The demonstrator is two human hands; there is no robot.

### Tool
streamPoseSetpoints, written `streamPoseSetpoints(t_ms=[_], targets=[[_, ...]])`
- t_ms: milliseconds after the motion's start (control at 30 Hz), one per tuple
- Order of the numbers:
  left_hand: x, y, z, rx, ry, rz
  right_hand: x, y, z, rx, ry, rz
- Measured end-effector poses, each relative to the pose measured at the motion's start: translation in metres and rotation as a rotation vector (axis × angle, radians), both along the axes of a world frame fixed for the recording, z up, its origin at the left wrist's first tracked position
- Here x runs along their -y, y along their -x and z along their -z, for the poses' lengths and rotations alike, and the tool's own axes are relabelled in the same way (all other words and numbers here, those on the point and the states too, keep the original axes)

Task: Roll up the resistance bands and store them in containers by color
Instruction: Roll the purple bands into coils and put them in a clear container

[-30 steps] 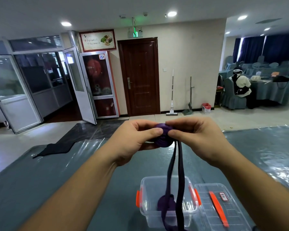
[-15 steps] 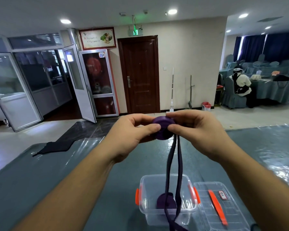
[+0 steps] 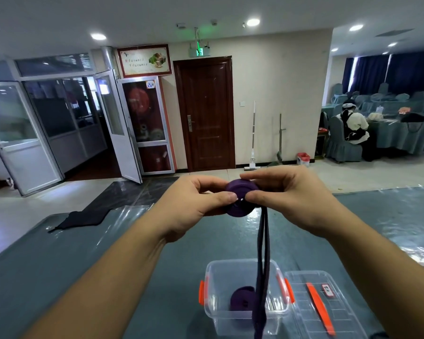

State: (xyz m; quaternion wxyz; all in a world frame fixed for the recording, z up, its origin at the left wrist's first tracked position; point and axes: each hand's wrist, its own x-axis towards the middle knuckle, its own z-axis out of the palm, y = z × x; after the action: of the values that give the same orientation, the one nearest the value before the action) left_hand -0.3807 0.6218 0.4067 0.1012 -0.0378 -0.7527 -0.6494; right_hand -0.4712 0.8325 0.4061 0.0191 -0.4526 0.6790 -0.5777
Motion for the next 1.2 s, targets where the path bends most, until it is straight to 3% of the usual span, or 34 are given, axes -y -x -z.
streamPoseSetpoints(t_ms=[200,400,500,667,700,800,867,1100,1200], targets=[[-0.011,0.003,0.007,-0.025,-0.348,0.017,0.004,-0.004,0.010,0.032,0.179,0.069],[-0.006,0.001,-0.004,-0.030,0.062,-0.020,-0.003,-0.005,-0.006,-0.060,-0.070,-0.016],[-0.003,0.001,-0.008,-0.045,0.019,-0.051,-0.001,-0.004,-0.005,-0.056,0.006,0.032],[-0.010,0.004,0.002,-0.021,-0.350,-0.005,0.005,-0.003,0.007,0.038,0.165,0.082],[-0.009,0.005,0.003,-0.014,-0.312,-0.010,0.004,-0.002,0.006,0.035,0.142,0.075],[-0.001,0.005,0.002,0.005,0.046,-0.035,-0.002,0.001,-0.001,-0.069,-0.047,0.032],[0.002,0.004,-0.001,0.027,0.147,-0.034,-0.005,0.003,-0.005,-0.111,-0.145,0.028],[-0.002,0.007,0.006,-0.009,-0.193,-0.021,0.001,0.002,0.007,0.073,0.145,0.012],[-0.003,0.008,0.009,0.034,-0.053,-0.042,-0.004,0.005,0.002,-0.011,-0.005,0.026]])
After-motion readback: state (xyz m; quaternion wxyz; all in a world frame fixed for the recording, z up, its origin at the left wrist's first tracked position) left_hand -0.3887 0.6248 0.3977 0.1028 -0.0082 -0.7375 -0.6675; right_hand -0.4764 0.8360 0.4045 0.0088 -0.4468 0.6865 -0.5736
